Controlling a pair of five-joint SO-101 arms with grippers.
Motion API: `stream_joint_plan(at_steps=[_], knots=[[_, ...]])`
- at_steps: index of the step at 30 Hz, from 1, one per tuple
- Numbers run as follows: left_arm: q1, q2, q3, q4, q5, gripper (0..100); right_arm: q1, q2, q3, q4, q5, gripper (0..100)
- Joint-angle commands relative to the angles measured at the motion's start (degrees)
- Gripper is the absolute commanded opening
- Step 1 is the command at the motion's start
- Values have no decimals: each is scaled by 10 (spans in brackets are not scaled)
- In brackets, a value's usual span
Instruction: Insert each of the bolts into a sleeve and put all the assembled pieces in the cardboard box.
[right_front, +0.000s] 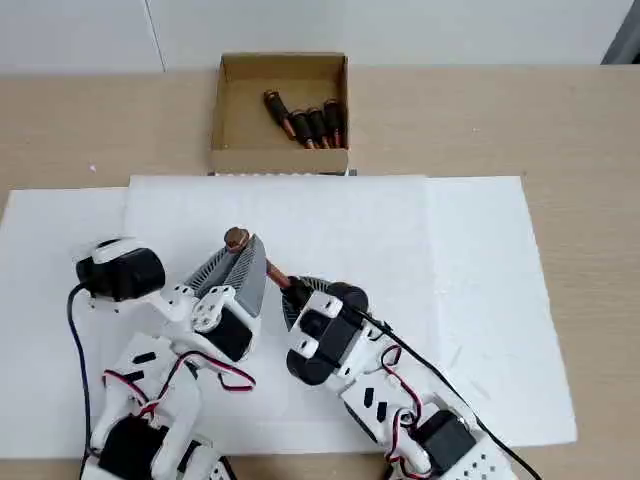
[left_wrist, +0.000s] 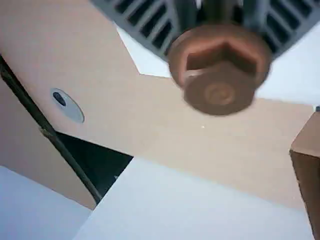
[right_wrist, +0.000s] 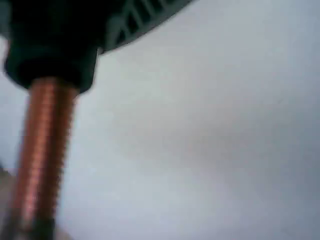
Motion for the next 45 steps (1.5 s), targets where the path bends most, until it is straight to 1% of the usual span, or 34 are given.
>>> stream_joint_plan(at_steps=[1,4,9,12,18,25,26,29,31,33,38,42,45], knots=[[3,-5,0,-18,4,5,-2,-15,-25,-18,10,3],[11,-5,9,-18,4,5,-2,-15,-25,-18,10,3],[55,-5,28,-14,0,5,-2,-15,-25,-18,10,3],[82,-4,38,-7,-32,5,-2,-15,-25,-18,11,3],[120,-4,43,74,-55,5,-2,-15,-35,-17,11,3],[118,-4,43,86,-87,15,-2,-15,-35,-16,11,3],[117,-4,43,86,-87,36,-1,-15,-35,-16,11,3],[117,-4,43,87,-87,141,0,-15,-33,-15,11,3],[112,-4,43,87,-88,183,0,-15,-33,-15,11,3],[93,-4,43,86,-92,186,0,-15,-31,-14,11,3],[40,-4,28,86,-144,191,1,-15,-30,-13,11,3],[33,-4,-2,88,-152,191,2,-15,-30,-12,11,3],[33,-4,-24,105,-152,191,3,-15,-29,-12,11,3]])
